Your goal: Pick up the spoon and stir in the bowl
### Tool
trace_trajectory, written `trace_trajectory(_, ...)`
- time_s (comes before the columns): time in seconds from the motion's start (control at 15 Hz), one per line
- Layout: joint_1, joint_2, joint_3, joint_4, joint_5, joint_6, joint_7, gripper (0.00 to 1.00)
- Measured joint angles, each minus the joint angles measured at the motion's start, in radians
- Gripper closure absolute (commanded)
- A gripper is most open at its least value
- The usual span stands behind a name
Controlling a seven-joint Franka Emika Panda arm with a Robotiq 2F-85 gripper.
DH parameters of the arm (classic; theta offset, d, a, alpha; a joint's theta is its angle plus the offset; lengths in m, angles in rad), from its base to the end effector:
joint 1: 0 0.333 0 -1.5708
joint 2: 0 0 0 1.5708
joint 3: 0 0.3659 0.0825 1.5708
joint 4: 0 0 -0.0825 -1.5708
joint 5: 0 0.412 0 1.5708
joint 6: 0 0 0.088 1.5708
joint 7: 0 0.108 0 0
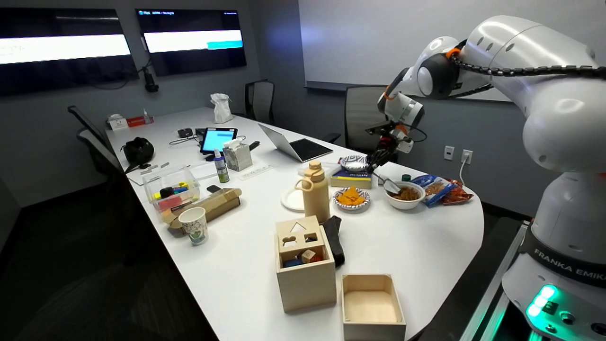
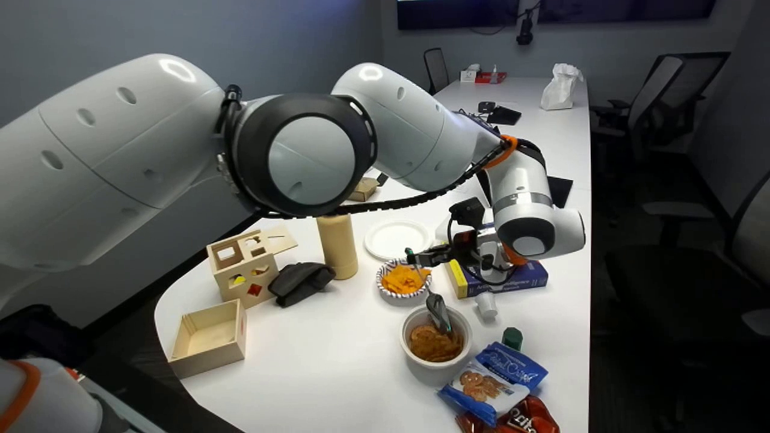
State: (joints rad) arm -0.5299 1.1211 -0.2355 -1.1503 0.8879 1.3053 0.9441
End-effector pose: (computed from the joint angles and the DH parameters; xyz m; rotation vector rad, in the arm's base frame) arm 0.6174 -0.3881 0.1092 -1.3452 1.8673 1.2142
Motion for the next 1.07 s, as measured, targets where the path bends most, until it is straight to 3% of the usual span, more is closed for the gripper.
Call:
trace_trajectory(0.47, -0.002, -0.007, 0.039, 0.0, 0.004, -0.005, -0.109, 0.99)
trace_trajectory(1.07, -0.01, 0.003, 0.039, 0.0, -0.012, -0.179, -0.103, 0.99)
